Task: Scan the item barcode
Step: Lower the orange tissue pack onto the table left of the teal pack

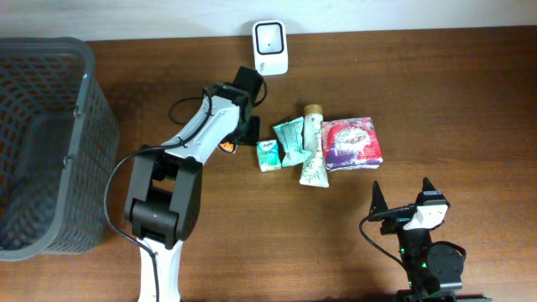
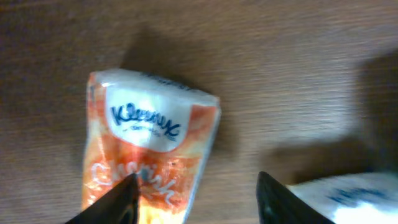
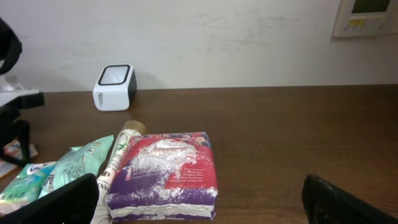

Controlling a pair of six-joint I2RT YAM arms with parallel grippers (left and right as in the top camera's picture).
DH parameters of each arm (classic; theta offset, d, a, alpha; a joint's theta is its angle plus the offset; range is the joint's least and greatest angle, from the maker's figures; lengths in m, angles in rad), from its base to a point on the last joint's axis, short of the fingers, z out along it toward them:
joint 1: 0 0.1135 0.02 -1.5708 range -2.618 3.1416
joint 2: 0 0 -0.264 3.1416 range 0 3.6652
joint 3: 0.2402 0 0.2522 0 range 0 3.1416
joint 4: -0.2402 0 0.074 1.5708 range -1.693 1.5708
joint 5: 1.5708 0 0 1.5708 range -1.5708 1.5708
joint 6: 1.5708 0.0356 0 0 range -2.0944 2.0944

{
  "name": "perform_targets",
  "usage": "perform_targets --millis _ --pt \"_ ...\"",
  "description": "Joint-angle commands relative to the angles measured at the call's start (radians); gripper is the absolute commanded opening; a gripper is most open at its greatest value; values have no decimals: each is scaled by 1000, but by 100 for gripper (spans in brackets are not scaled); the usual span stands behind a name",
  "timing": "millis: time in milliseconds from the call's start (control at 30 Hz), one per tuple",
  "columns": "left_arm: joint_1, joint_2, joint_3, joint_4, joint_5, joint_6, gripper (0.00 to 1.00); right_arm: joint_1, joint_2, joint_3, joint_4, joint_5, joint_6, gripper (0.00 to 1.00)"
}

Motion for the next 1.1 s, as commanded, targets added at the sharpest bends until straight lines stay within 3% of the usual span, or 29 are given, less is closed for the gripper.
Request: perform_targets --millis 0,67,200,367,433,533,667,700,767,800,833,1067 --pt "8 10 -54 18 -80 11 56 6 -6 -5 -5 -3 4 99" --pt "9 10 -61 30 -121 11 52 6 -6 -5 -5 -3 4 99" --pt "3 10 -61 27 -117 11 1 6 -6 -5 -5 -3 4 99" --pt "-11 6 -45 -16 228 -16 0 6 -6 -5 -5 -3 4 99" --pt "-31 -6 -44 -24 309 -106 0 6 -6 -5 -5 -3 4 99" --pt "-66 -33 -43 -32 331 -178 0 6 -6 -5 -5 -3 4 99" --pt "-72 -60 -42 -53 210 -241 0 6 -6 -5 -5 -3 4 99" --pt "-71 -67 -42 -61 191 -240 5 6 -6 -5 -5 -3 4 98" --pt "-66 -90 -34 -68 185 -201 28 6 -6 -5 -5 -3 4 99" --pt "-62 -101 -19 -78 184 -183 55 6 -6 -5 -5 -3 4 99" --pt "-56 -114 0 -92 181 -182 99 6 -6 -5 -5 -3 4 99" --pt "-29 -237 143 -261 6 -153 99 6 -6 -5 -5 -3 4 99"
